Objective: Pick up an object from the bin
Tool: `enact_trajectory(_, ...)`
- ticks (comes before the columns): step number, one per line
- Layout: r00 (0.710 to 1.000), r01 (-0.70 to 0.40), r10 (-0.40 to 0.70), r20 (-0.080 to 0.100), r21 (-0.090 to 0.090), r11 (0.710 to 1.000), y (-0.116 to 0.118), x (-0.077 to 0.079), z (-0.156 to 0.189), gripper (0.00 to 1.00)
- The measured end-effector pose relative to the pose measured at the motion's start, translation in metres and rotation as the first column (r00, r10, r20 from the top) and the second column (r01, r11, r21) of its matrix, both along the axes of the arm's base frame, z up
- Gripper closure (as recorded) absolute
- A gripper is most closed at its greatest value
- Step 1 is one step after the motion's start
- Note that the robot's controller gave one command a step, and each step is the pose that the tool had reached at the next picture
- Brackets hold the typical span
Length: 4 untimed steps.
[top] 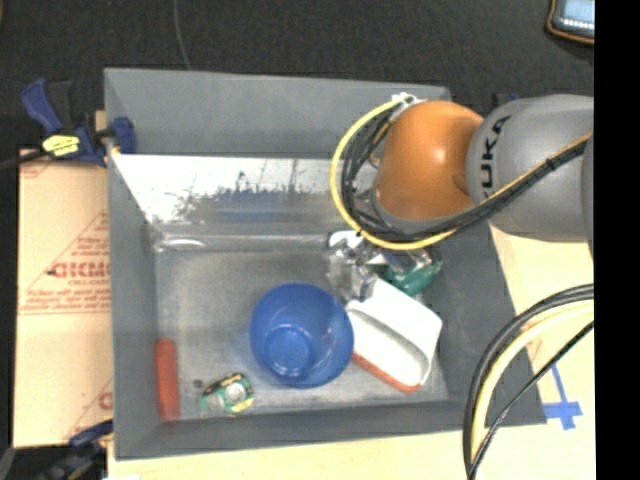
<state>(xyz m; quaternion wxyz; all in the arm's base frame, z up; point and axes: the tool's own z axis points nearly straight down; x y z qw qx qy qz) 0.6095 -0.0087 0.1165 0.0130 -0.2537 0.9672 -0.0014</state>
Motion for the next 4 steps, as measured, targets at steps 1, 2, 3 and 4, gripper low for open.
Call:
enact_trajectory(1,0.994,0.108,-0.108,-0.01,0.004,0.994,0.019,0.005,-0.041,0.0)
enact_trajectory(2,0.994,0.109,-0.109,-0.009,0.003,0.994,0.018,0.005,-0.039,0.0)
enact_trajectory(3,0.991,0.137,-0.137,-0.005,0.007,0.991,0.022,0.023,-0.043,0.0)
enact_trajectory(4,0.99,0.138,-0.138,-0.002,0.006,0.99,0.027,0.011,-0.045,0.0)
